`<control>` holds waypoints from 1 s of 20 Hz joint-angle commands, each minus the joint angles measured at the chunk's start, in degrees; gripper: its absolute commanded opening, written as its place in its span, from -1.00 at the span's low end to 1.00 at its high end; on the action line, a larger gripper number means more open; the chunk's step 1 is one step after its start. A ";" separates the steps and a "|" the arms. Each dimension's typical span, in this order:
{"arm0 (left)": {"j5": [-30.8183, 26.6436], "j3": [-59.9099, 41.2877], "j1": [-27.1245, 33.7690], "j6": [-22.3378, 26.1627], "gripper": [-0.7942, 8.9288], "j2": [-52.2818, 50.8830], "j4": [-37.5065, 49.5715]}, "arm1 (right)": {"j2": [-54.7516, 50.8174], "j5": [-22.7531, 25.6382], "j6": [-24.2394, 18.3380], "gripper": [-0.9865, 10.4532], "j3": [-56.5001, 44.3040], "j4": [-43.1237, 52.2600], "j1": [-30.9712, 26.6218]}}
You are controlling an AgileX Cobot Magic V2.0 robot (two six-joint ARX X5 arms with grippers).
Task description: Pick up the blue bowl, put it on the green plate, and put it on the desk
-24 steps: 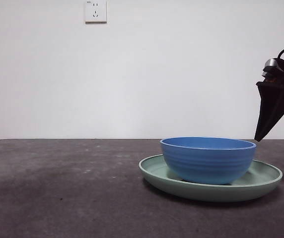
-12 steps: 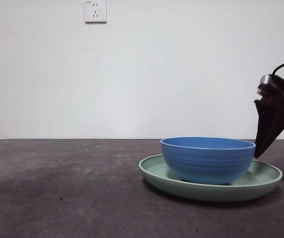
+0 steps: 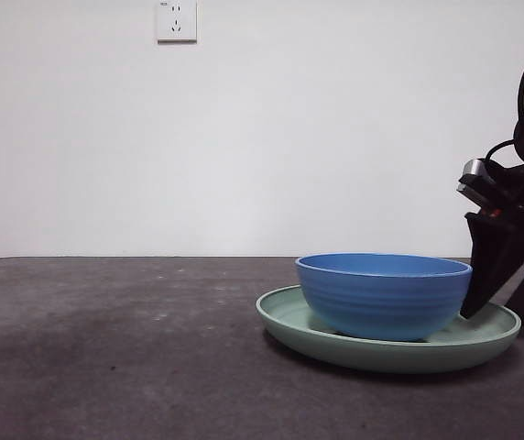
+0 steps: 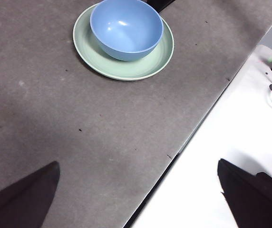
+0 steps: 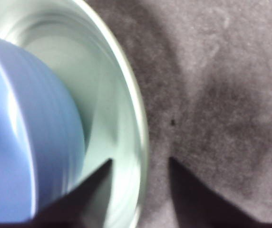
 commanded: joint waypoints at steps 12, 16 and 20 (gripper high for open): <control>0.26 0.76 -0.26 -0.13 0.26 0.24 0.52 | 0.09 -4.90 6.86 -0.81 6.69 -2.93 1.05; 0.26 0.76 -0.26 -0.13 0.26 0.24 0.50 | 0.09 -4.50 11.06 -0.81 11.21 -4.46 5.01; 0.26 0.76 -0.26 -0.15 0.26 0.24 0.33 | 0.24 0.35 16.72 -0.81 11.61 -1.33 10.97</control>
